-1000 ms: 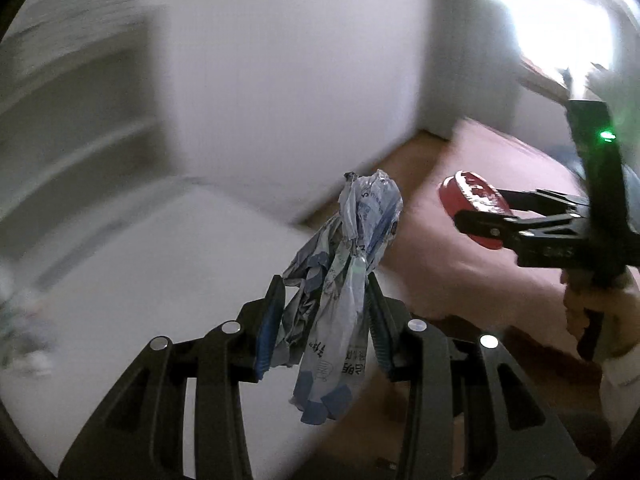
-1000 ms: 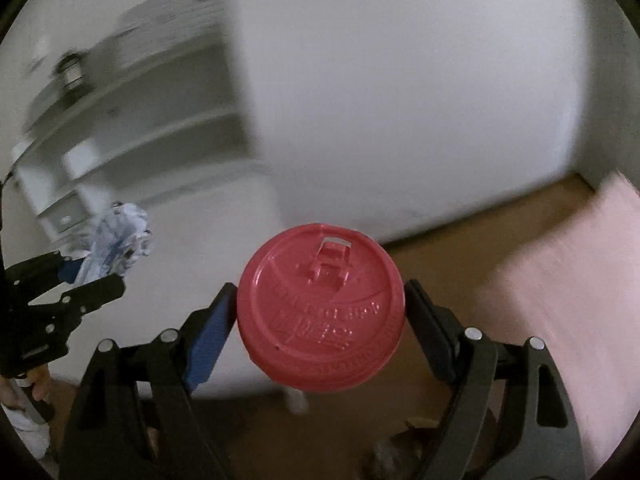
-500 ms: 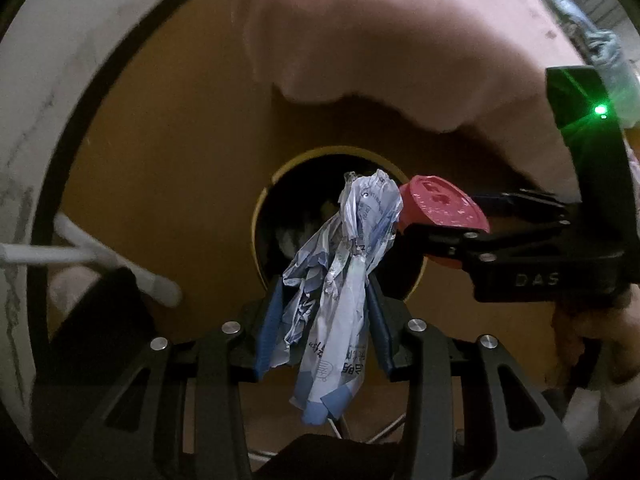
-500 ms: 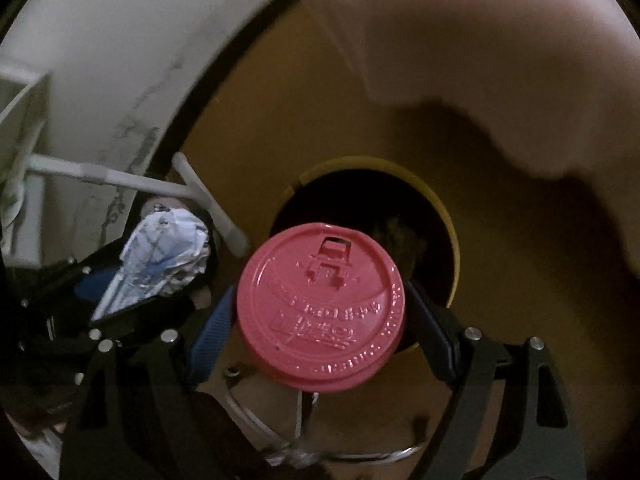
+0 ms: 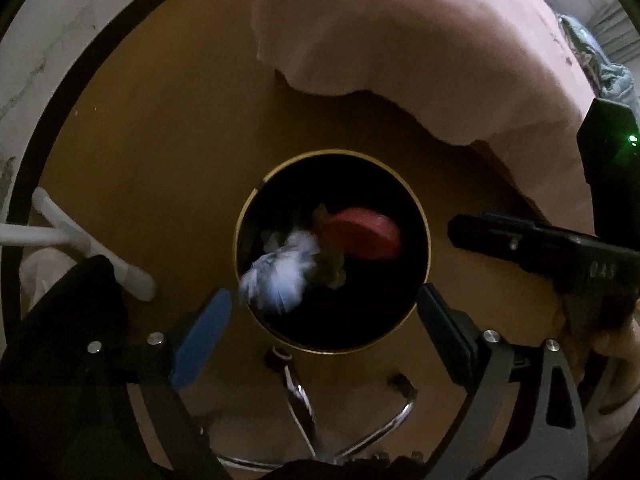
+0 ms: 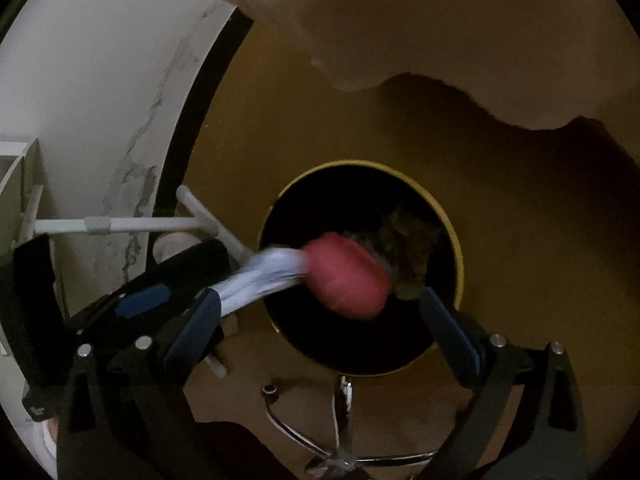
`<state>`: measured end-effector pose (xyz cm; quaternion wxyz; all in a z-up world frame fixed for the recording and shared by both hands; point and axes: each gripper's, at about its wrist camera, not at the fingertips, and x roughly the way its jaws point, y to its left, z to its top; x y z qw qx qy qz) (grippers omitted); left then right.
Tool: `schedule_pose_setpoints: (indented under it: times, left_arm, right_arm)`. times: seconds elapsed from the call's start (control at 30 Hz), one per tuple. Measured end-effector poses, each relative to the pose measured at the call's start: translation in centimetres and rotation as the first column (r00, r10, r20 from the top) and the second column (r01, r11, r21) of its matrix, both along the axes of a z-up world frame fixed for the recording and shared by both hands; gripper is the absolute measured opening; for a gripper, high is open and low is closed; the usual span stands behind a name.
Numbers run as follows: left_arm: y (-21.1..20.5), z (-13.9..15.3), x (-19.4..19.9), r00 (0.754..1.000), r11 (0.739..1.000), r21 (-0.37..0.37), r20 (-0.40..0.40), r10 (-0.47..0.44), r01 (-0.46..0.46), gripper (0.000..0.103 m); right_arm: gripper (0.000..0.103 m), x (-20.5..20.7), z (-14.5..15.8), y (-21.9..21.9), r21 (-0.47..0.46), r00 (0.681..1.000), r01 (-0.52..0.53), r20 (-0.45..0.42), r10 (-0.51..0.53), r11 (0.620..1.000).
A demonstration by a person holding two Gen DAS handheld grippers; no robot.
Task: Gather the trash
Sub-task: 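Carry the bag and red lid over the bin and open both tools, then return both tools to the desk and approach the remaining paper packets and white cup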
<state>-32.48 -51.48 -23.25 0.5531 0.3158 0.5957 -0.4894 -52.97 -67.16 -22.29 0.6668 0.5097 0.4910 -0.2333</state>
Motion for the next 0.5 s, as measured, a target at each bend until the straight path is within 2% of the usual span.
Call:
schedule_pose_setpoints:
  times: [0.07, 0.13, 0.2, 0.27, 0.3, 0.37, 0.43, 0.5]
  left_arm:
    - [0.2, 1.6, -0.3, 1.0, 0.998, -0.054, 0.003, -0.013, 0.013, 0.091]
    - [0.8, 4.8, -0.9, 0.997, 0.989, -0.137, 0.057, -0.049, 0.056, 0.091]
    - [1.9, 9.3, -1.6, 0.987, 0.963, -0.242, 0.134, -0.086, 0.117, 0.091]
    - [3.8, 14.8, -1.9, 0.97, 0.924, -0.351, 0.23, -0.072, 0.152, 0.092]
    - [4.8, 17.1, -1.8, 0.963, 0.906, -0.394, 0.264, -0.048, 0.153, 0.094]
    - [7.0, 21.7, -0.8, 0.944, 0.872, -0.471, 0.329, 0.031, 0.135, 0.096]
    - [9.6, 26.0, 1.2, 0.896, 0.842, -0.534, 0.409, 0.173, 0.081, 0.096]
    - [13.0, 29.5, 4.1, 0.844, 0.8, -0.6, 0.437, 0.311, 0.016, 0.096]
  right_arm:
    - [0.097, -1.3, 2.0, -1.0, -0.08, 0.999, 0.035, -0.033, -0.038, 0.996]
    - [0.097, -2.5, 5.5, -1.7, -0.26, 0.988, 0.054, -0.126, -0.089, 0.964]
    - [0.097, -3.4, 10.0, -1.8, -0.436, 0.98, 0.057, -0.148, -0.134, 0.898]
    - [0.097, -3.6, 14.4, -1.3, -0.569, 0.981, 0.061, -0.117, -0.154, 0.82]
    - [0.097, -3.3, 17.0, -0.7, -0.633, 0.986, 0.059, -0.085, -0.146, 0.772]
    - [0.097, -1.9, 21.1, 0.7, -0.706, 0.994, 0.052, -0.028, -0.101, 0.706]
    - [0.097, 0.6, 23.8, 2.4, -0.736, 0.999, 0.036, 0.014, -0.038, 0.676]
    - [0.097, 4.2, 26.4, 4.7, -0.755, 0.997, 0.006, 0.056, 0.055, 0.656]
